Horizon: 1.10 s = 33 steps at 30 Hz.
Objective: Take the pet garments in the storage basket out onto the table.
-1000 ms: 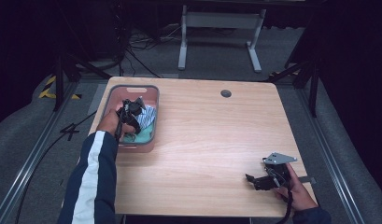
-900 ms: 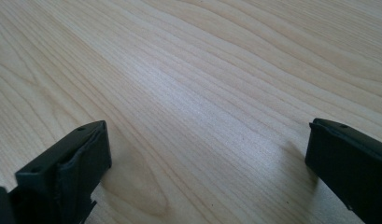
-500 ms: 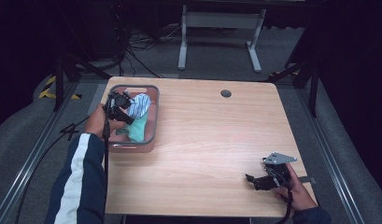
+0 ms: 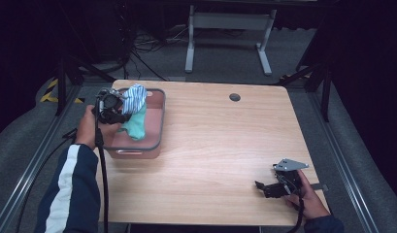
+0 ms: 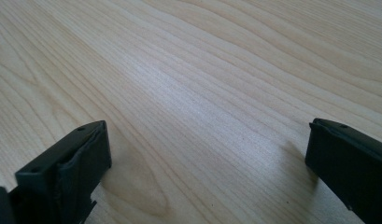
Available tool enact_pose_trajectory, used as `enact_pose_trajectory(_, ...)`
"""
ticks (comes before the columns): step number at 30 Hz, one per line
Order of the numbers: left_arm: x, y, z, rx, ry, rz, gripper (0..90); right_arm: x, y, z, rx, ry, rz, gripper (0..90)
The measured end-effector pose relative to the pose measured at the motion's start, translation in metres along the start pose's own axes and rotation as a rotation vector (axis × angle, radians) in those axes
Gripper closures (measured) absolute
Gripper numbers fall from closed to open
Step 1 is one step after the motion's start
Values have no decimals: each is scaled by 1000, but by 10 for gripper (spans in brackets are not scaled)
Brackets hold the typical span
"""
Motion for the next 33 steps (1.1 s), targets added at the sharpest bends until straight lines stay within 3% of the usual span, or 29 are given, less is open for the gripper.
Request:
enact_pose_trajectory(13, -32, -26, -22, 15, -131, 61, 761, 0, 0, 0, 2, 0, 1, 5)
enact_pose_trajectory(18, -44, -41, -30, 45, -167, 92, 761, 0, 0, 0, 1, 0, 1, 5)
enact_pose_trajectory(26, -56, -60, -36, 81, -193, 135, 761, 0, 0, 0, 2, 0, 1, 5)
enact_pose_trajectory(33, -68, -86, -36, 125, -206, 191, 761, 0, 0, 0, 1, 0, 2, 5)
Point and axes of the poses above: each handheld gripper's, and its own axes: z roughly forward along the jaws, x roughly out of its underside, y roughly to its left, the point moved 7 cm from there along z, roughly forward along the jaws, and after that the axes turned 9 degrees about -y, right-handed, at the moved point
